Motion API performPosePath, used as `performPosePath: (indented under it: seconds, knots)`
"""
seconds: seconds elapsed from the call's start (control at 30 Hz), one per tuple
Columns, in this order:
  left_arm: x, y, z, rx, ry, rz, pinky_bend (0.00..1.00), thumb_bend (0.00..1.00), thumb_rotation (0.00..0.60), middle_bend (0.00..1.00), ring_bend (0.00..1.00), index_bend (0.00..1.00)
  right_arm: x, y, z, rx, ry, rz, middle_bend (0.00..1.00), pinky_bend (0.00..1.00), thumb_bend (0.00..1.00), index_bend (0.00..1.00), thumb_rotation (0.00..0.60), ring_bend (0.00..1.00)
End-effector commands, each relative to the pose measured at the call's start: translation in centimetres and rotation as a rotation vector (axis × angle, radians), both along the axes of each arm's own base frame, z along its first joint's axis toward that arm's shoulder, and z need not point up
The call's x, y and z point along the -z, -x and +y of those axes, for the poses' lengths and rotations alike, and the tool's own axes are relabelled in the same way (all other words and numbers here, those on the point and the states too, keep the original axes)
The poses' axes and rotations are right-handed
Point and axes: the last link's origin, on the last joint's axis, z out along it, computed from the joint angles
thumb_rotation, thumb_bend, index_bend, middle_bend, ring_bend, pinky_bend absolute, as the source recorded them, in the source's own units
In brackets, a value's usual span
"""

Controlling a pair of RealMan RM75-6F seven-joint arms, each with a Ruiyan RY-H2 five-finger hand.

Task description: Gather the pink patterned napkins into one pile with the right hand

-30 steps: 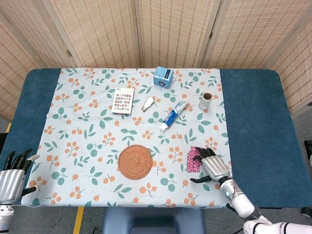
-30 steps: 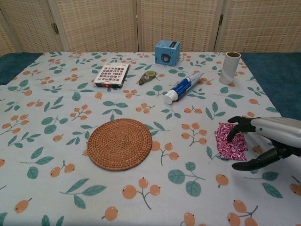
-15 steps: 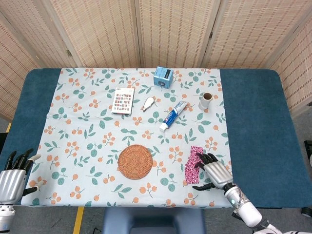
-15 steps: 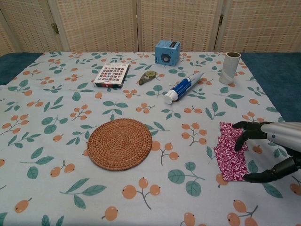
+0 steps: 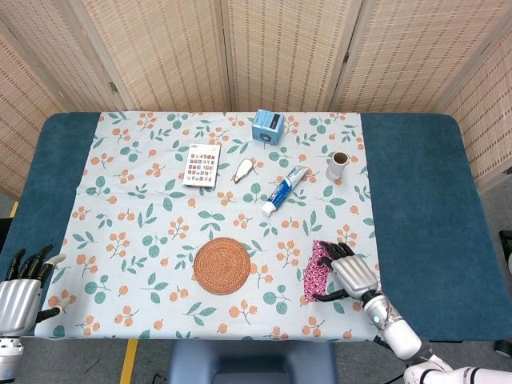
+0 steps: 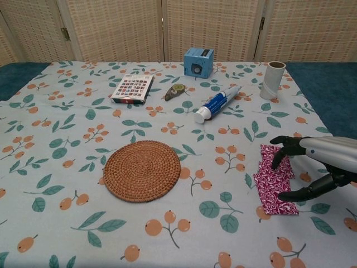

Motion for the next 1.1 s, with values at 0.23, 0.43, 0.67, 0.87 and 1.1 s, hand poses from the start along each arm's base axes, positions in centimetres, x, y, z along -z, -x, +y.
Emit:
performPosePath:
  seconds: [0.23, 0.43, 0.67, 0.87, 1.1]
  knots:
    - [0.0, 0.2, 0.0, -0.004, 0.001, 0.000, 0.00, 0.21, 0.600, 0.13, 0.19, 0.25, 0.5, -0.3, -0.2, -0.006, -0.004, 0.002, 0.05, 0.00, 0.12, 0.27, 0.257, 0.00]
    - [0.0, 0.2, -0.1, -0.002, 0.001, -0.003, 0.00, 0.21, 0.600, 0.13, 0.19, 0.25, 0.4, -0.2, 0.0, -0.002, -0.005, 0.009, 0.05, 0.00, 0.12, 0.28, 0.255, 0.00]
    - [0.0, 0.2, -0.1, -0.001, 0.002, -0.003, 0.00, 0.21, 0.600, 0.13, 0.19, 0.25, 0.0, 0.3, 0.3, 0.011, -0.002, 0.028, 0.05, 0.00, 0.12, 0.27, 0.255, 0.00]
    - [0.1, 0.1, 0.0, 0.001, 0.005, -0.003, 0.00, 0.21, 0.600, 0.13, 0.19, 0.25, -1.0, 1.5, 1.0, 0.037, 0.015, 0.054, 0.05, 0.00, 0.12, 0.27, 0.254, 0.00]
    - [0.2, 0.0, 0.0, 0.006, 0.009, -0.002, 0.00, 0.21, 0.600, 0.13, 0.19, 0.26, -2.9, 3.3, 2.0, 0.084, 0.050, 0.097, 0.05, 0.00, 0.12, 0.27, 0.258, 0.00]
